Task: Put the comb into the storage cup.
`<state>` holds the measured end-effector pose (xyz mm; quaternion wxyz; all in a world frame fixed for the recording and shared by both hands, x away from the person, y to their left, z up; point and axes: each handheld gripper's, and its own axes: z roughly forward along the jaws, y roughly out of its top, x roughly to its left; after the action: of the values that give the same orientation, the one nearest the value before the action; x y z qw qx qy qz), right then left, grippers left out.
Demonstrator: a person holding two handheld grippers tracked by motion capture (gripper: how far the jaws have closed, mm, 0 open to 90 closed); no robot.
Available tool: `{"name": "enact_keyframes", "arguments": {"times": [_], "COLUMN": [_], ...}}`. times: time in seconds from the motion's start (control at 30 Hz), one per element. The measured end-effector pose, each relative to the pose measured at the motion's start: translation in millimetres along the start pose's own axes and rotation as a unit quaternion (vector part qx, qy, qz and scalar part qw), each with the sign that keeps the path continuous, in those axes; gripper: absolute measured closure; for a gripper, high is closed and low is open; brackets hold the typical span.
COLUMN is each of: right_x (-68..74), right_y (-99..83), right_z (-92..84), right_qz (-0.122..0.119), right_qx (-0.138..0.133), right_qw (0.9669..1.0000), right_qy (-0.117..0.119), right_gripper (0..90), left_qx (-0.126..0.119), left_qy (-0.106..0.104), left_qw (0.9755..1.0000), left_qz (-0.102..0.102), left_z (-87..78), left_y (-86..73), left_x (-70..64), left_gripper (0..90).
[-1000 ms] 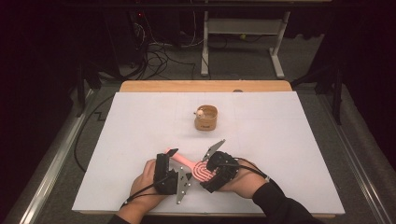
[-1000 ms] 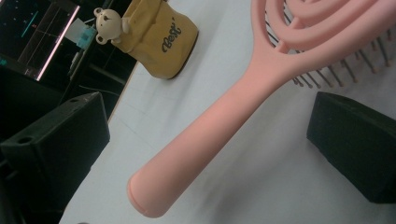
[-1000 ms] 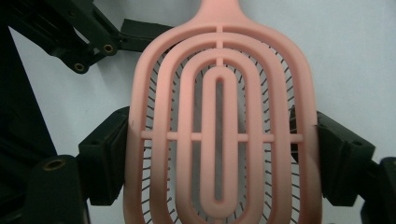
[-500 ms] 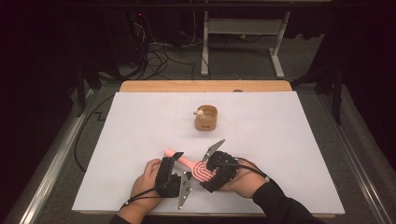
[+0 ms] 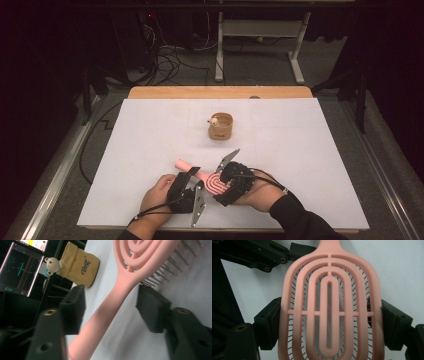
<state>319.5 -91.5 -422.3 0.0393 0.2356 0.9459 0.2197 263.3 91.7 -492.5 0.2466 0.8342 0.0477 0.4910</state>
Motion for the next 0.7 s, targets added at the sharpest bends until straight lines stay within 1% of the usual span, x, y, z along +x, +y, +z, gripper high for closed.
{"name": "enact_keyframes", "arguments": {"times": [0.07,0.17,0.2,0.23,0.37,0.4,0.43,0.53,0.57,0.7], "right_x": [0.1,0.0,-0.1,0.0,0.2,0.2,0.4,0.8,1.0,1.1], "right_y": [0.5,0.8,0.9,1.1,1.8,1.9,2.0,2.2,2.1,2.1], "right_z": [0.3,0.4,0.4,0.3,-0.4,-0.5,-0.6,-0.2,-0.1,-0.1], "right_qz": [-0.001,-0.001,-0.001,-0.001,-0.001,0.000,0.000,0.000,-0.001,-0.003], "right_qx": [0.000,0.002,0.002,0.001,0.001,0.001,0.001,0.002,0.002,0.001], "right_qw": [1.0000,1.0000,1.0000,1.0000,1.0000,1.0000,1.0000,1.0000,1.0000,1.0000], "right_qy": [0.000,0.000,0.001,0.001,0.000,0.000,-0.001,-0.001,0.000,0.000], "right_gripper": [20.3,20.3,20.3,20.3,20.2,20.3,20.2,20.3,20.2,20.3], "left_qx": [0.002,0.002,0.000,0.000,0.000,0.001,0.002,0.006,0.006,0.007], "left_qy": [-0.003,-0.004,-0.010,-0.007,-0.003,-0.005,-0.008,-0.007,-0.006,-0.004], "left_qw": [1.0000,1.0000,1.0000,1.0000,1.0000,1.0000,1.0000,0.9999,0.9999,0.9999], "left_qz": [-0.005,-0.005,0.000,0.001,-0.001,0.001,0.002,0.006,0.008,0.014], "left_z": [0.2,1.0,0.6,0.6,1.1,1.3,1.5,2.5,2.6,2.6], "left_y": [0.3,0.3,0.2,0.5,1.4,1.6,1.8,2.5,2.6,2.7], "left_x": [0.5,0.5,1.3,1.1,1.9,2.1,1.9,-0.5,-1.2,-1.7], "left_gripper": [42.5,43.0,47.7,51.2,51.4,51.5,55.5,56.5,60.4,61.1]}}
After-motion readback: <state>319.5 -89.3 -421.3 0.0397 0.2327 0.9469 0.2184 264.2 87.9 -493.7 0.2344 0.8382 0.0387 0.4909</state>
